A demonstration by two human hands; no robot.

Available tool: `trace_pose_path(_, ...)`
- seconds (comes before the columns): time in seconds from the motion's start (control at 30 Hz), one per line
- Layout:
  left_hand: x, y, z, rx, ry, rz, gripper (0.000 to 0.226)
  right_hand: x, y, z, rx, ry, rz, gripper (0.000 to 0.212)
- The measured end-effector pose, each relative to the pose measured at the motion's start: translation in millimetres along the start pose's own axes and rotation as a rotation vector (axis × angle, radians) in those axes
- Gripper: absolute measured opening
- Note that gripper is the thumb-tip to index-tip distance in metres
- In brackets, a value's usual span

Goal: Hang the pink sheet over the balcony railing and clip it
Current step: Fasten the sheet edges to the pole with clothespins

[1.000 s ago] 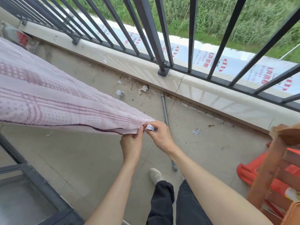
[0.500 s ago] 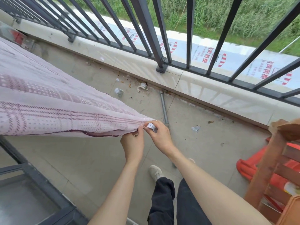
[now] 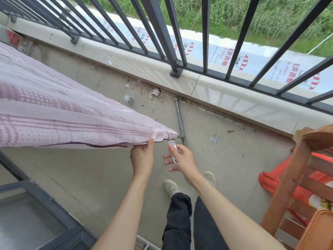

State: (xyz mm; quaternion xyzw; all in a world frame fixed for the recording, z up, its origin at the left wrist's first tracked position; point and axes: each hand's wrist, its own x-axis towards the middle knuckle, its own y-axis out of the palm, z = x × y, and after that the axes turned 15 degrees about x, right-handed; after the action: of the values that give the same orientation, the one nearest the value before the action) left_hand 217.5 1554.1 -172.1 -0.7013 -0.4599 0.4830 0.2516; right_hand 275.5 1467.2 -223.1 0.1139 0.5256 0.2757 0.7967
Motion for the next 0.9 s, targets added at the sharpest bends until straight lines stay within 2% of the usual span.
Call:
trace_pose_path(0.13,1,-1,3,0.019,0.04,0.04,0.018,3,-4,4,-0.052,0.041,-0.026,0.03)
trace_pose_path(0.2,3,-3,5,0.023,0.041,0.057,0.019,4,-4,4,-0.092,0.093,-0.005,0.026)
trace_pose_path(0.33,5,-6,7,0.056,0.082,0.043,0.025,6,-2,2,0.043,0.207,0.07,0.025)
trace_pose_path(0.53,2,-5,1,0.016,0.086,0.033,0.016,2,-9,-4,0.129,0.119,0.065,0.017)
trace_pose_path(0.7,1,-2,-2,-0.042,0.047,0.063,0.017,1,-7,-4,-0.193,-0.042,0.079,0.028)
trace_pose_path(0.9,2,1,0,0.016,0.067,0.055,0.025,-2,-9,2,-0.243,-0.09,0.151,0.027)
